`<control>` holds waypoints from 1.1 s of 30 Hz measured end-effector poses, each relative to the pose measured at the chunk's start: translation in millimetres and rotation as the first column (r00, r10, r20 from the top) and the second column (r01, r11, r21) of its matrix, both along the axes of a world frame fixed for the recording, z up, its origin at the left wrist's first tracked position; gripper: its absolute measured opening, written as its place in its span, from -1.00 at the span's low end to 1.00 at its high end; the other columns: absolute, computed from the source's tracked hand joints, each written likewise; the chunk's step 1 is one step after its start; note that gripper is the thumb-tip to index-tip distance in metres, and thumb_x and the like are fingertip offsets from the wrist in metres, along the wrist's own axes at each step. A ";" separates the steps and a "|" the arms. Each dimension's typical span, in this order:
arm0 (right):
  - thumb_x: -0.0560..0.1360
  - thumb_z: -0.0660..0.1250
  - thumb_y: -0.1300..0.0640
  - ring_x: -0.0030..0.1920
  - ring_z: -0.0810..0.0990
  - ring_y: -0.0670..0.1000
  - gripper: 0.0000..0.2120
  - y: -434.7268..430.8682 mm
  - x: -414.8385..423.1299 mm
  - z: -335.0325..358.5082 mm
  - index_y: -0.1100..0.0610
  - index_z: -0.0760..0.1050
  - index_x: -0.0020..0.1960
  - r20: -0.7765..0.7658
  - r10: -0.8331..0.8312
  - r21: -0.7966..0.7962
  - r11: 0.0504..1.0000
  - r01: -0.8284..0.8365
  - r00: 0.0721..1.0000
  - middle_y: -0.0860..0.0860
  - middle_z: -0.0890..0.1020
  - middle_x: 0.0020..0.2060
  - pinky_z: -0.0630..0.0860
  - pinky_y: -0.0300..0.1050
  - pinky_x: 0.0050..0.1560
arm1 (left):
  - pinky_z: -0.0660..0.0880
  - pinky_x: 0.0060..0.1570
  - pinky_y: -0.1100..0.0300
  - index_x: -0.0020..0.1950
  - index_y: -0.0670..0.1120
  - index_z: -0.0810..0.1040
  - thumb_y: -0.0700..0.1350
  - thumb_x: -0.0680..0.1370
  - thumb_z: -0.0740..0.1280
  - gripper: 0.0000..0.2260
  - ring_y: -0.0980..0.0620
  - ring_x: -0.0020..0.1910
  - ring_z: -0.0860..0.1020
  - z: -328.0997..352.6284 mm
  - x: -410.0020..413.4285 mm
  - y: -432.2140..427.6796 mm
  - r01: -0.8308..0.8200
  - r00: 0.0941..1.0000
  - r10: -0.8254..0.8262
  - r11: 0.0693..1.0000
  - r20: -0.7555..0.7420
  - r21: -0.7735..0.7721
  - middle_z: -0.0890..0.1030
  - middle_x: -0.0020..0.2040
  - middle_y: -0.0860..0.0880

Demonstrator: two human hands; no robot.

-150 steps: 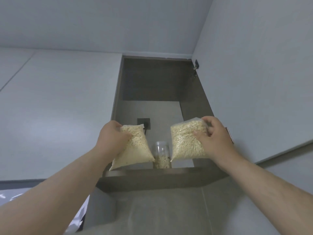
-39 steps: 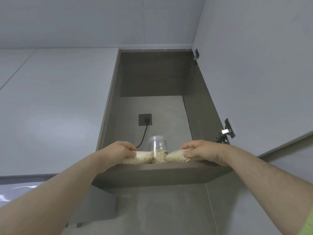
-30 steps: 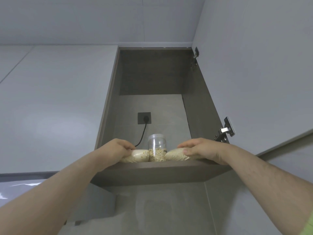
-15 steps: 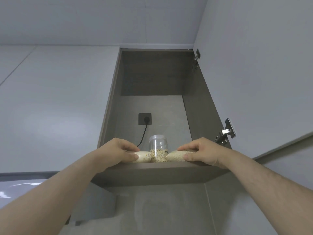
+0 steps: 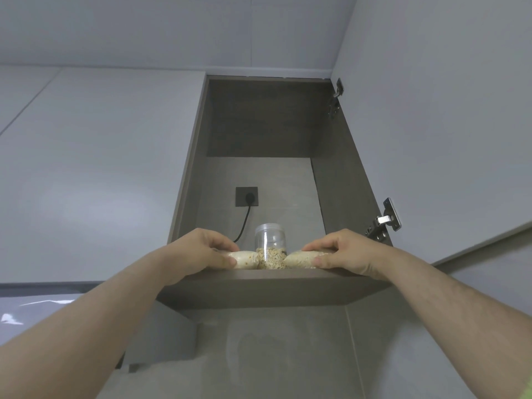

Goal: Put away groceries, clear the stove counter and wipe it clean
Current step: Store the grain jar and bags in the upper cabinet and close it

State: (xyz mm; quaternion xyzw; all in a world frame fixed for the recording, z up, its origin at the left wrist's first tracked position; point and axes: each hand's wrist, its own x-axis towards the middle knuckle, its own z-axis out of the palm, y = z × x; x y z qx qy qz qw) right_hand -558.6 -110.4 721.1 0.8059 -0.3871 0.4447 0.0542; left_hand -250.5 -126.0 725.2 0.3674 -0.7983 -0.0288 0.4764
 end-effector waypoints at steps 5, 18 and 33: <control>0.48 0.44 0.18 -0.22 0.56 -0.34 -0.73 -1.3 -0.4 -0.1 -0.05 0.62 0.15 0.009 -0.014 -0.006 1.000 0.014 1.000 -0.20 0.66 -0.15 0.36 -0.51 -0.19 | 0.55 0.05 0.15 -0.02 0.09 0.67 -0.17 0.44 0.47 -0.81 0.00 -0.03 0.62 0.9 0.2 -2.0 -0.011 0.999 0.013 0.999 0.050 -0.040 0.67 -0.06 0.01; 0.47 0.44 0.16 0.13 0.58 -0.15 -0.71 -1.9 3.5 1.5 -0.06 0.62 0.16 0.002 -0.085 0.019 0.996 0.085 0.996 -0.12 0.66 0.07 0.39 -0.42 0.10 | 0.52 -0.05 0.25 0.03 0.07 0.64 -0.16 0.46 0.45 -0.80 0.11 -0.04 0.59 4.9 -4.0 -8.9 -0.076 0.994 0.079 0.996 0.080 -0.049 0.66 -0.05 0.09; 0.51 0.38 0.09 0.27 0.47 -0.12 -0.81 19.8 16.5 -22.3 -0.01 0.61 0.12 0.275 -0.069 -0.303 0.940 0.155 0.959 -0.14 0.58 0.15 0.32 -0.24 0.22 | 0.35 0.29 0.14 0.32 0.08 0.49 0.07 0.46 0.41 -0.57 0.17 0.25 0.43 -17.0 3.7 21.0 -0.127 0.988 0.084 0.918 -0.131 -0.375 0.51 0.26 0.15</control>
